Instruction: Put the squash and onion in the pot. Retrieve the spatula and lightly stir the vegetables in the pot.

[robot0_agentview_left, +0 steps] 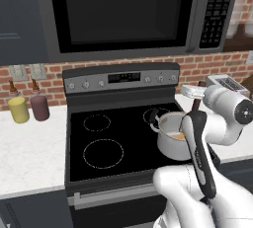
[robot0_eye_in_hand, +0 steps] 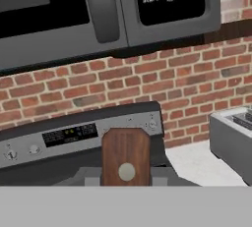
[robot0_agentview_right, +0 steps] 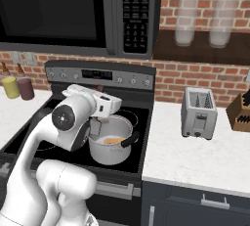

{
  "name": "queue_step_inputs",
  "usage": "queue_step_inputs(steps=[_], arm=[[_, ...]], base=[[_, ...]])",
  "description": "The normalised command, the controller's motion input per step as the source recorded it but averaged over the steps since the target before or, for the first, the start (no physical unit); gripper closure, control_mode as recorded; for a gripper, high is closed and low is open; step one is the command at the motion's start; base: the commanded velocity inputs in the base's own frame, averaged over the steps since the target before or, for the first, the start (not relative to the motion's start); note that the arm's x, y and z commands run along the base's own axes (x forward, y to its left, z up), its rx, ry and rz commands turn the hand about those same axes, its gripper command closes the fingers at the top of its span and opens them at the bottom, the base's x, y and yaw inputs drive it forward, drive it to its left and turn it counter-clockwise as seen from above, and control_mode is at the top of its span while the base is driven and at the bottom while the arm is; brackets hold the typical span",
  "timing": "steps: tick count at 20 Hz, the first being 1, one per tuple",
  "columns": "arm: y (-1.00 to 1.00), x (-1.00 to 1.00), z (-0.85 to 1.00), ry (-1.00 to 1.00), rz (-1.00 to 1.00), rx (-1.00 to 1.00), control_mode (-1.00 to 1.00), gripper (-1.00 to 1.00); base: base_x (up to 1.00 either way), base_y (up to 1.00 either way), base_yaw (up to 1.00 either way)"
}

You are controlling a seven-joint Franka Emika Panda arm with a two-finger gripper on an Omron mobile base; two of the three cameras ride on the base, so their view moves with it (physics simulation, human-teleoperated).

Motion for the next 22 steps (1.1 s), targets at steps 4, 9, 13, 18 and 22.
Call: queue_step_inputs(steps=[4,9,13,18,22], arm=[[-0.01,0.09,-0.07,0.05,-0.14,0.00,-1.00,1.00],[-0.01,0.00,-0.08,0.15,-0.12,0.00,-1.00,1.00],[-0.02,0.00,-0.05,0.17,-0.09,0.00,-1.00,1.00],[-0.10,0.00,-0.05,0.11,-0.06,-0.01,-1.00,1.00],[-0.20,0.00,-0.17,0.02,-0.01,-0.04,-1.00,1.00]], base=[[0.00,0.00,0.00],[0.00,0.00,0.00],[0.00,0.00,0.00],[0.00,0.00,0.00],[0.00,0.00,0.00]])
